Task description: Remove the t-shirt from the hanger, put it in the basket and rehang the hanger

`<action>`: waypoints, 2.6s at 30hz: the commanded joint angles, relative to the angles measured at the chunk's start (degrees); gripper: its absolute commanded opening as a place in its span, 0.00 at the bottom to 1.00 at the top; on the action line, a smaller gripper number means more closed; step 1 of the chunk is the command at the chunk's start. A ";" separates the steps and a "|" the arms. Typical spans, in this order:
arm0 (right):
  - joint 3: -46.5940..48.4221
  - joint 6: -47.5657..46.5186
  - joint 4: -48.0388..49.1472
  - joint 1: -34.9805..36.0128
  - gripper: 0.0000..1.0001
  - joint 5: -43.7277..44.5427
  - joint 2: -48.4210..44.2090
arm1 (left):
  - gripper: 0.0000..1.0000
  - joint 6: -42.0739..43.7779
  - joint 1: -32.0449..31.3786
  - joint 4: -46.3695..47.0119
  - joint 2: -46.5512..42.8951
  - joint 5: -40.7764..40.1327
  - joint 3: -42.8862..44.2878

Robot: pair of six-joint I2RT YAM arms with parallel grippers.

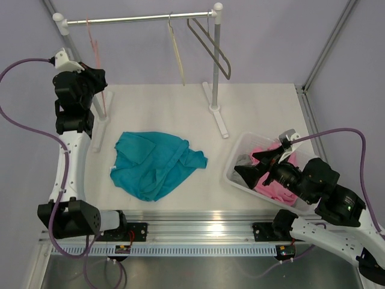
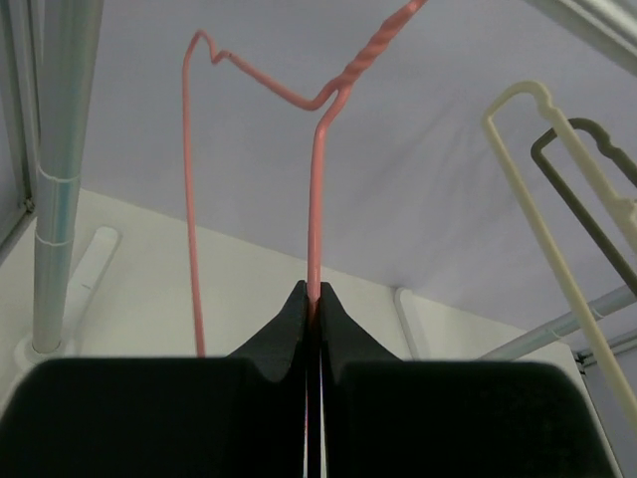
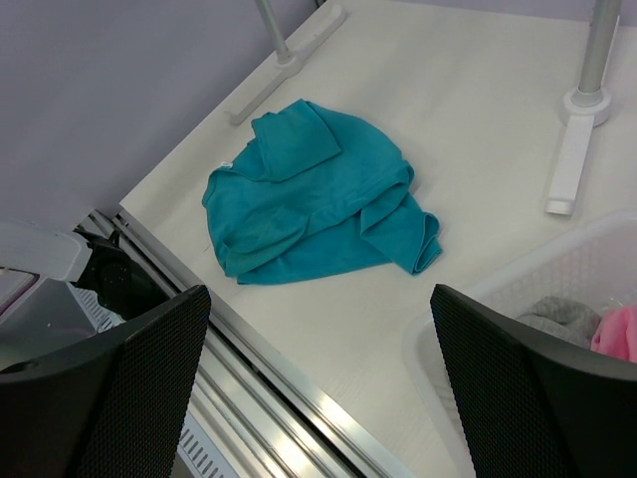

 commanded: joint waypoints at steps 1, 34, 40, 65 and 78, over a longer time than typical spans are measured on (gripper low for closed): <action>0.27 0.37 1.32 -0.05 0.99 -0.53 -1.80 | 0.00 -2.97 1.56 7.32 1.80 8.71 0.11; -0.26 -0.43 1.76 -0.14 1.00 -0.27 -2.78 | 0.00 -4.64 5.78 12.07 4.62 16.63 2.74; -0.26 -0.60 1.85 -0.14 1.00 -0.18 -2.86 | 0.00 -3.32 5.95 12.59 5.23 17.24 4.32; -0.35 -0.87 1.85 -0.05 0.99 -0.71 -3.74 | 0.00 -3.75 6.22 10.75 13.14 15.84 10.39; -0.52 -1.39 2.29 -0.14 0.99 -1.76 -4.36 | 0.47 -3.93 6.22 9.78 12.97 17.16 8.73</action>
